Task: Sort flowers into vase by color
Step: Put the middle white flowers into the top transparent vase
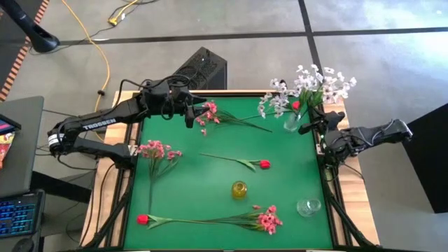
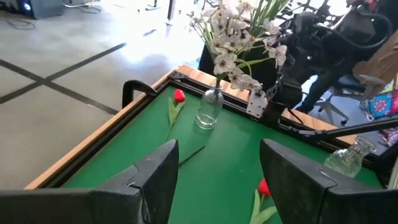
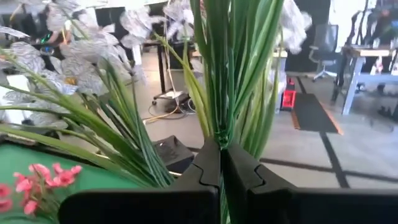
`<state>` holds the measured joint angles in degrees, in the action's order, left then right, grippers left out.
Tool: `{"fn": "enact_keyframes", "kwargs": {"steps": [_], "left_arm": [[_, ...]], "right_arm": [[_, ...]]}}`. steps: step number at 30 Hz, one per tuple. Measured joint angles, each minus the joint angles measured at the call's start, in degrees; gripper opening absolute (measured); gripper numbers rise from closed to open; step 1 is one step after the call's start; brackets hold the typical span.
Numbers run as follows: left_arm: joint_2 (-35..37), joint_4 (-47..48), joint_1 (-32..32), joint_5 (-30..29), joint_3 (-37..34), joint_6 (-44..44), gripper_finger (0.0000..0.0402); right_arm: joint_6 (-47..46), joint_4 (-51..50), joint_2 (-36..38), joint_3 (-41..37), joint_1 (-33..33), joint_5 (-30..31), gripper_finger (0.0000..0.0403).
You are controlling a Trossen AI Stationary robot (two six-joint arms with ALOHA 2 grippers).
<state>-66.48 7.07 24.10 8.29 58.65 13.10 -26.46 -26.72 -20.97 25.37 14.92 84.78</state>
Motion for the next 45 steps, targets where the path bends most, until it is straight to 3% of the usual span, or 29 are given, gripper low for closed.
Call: {"fn": "enact_keyframes", "kwargs": {"steps": [8, 25, 37, 45], "left_arm": [[0.0, -0.5, 0.0, -0.1, 0.0, 0.0, 0.0213], [0.0, -0.5, 0.0, -0.1, 0.0, 0.0, 0.0213], [0.0, -0.5, 0.0, 0.2, 0.0, -0.4, 0.0213], [0.0, 0.1, 0.0, 0.3, 0.0, -0.4, 0.0213]], "right_arm": [[-3.3, 5.0, -1.1, -3.2, -0.1, 5.2, 0.0027], [-3.6, 14.3, -8.0, -3.2, -10.0, 5.3, 0.0027], [-4.0, 20.0, -15.3, -3.2, -13.2, 3.7, 0.0028], [-9.6, 20.0, -19.6, -3.2, -14.3, 3.6, 0.0028]]}}
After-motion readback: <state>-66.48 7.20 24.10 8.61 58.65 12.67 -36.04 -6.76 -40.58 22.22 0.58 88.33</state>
